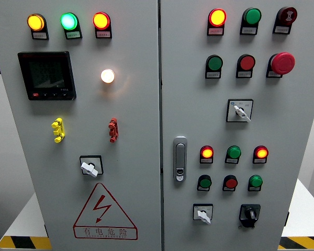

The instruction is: Trip black knob to open circuit

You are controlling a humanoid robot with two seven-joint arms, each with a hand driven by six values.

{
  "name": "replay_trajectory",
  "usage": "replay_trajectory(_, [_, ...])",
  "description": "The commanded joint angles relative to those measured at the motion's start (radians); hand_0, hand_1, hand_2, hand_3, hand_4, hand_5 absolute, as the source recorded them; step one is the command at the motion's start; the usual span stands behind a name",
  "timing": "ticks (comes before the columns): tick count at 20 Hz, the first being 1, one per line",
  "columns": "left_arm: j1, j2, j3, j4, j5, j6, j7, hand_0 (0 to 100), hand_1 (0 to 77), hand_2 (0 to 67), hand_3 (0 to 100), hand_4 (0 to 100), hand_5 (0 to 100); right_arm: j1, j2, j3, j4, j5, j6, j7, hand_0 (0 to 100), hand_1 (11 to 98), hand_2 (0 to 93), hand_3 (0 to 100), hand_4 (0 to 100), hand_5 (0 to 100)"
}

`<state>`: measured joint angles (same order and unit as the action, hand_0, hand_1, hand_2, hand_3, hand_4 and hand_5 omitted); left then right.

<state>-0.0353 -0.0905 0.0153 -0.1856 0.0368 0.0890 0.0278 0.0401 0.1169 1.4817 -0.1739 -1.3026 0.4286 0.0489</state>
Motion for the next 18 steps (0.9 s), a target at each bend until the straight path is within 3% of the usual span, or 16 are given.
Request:
replay_trajectory(1, [0.0,0.0,0.0,0.0,0.0,0.0,0.0,0,0.0,19.5,26,10,9,0.009,0.0058,0.167,-0.007,-0.119,0.009,-0.003,35,35.8,1.1,9,2,13])
replay_trajectory(3, [0.0,0.0,0.0,0.0,0.0,0.0,0.0,0,0.0,19.5,26,10,9,0.009,0.0058,0.322,-0.004,-0.315,0.036,-0.003,34,36.0,1.0,9,2,13])
replay_trajectory(5, [0.0,0.0,0.0,0.0,0.0,0.0,0.0,0,0.0,19.5,26,10,9,0.012,0.0058,0.408,0.017,-0.406,0.048,0.003,34,36.0,1.0,9,2,13])
replay_trajectory(7, [0.0,0.0,0.0,0.0,0.0,0.0,0.0,0,0.0,19.5,26,10,9,0.011,0.0058,0.419,0.121,-0.408,0.059,0.006,34,36.0,0.9,9,2,13])
replay_trajectory(9, [0.0,0.0,0.0,0.0,0.0,0.0,0.0,0,0.0,19.4,26,10,9,0.007,0.0074,0.42,0.218,-0.408,0.061,0.032,34,36.1,0.8,9,2,14])
replay_trajectory(14, [0.0,0.0,0.0,0.0,0.0,0.0,0.0,0,0.0,19.4,26,10,9,-0.044,0.0089,0.395,0.57,-0.374,0.067,0.176,31,38.1,0.1,16,7,21])
replay_trajectory(18, [0.0,0.0,0.0,0.0,0.0,0.0,0.0,0,0.0,19.4,26,10,9,-0.117,0.0074,0.313,0.909,-0.204,0.055,0.177,24,44.9,0.0,24,15,28])
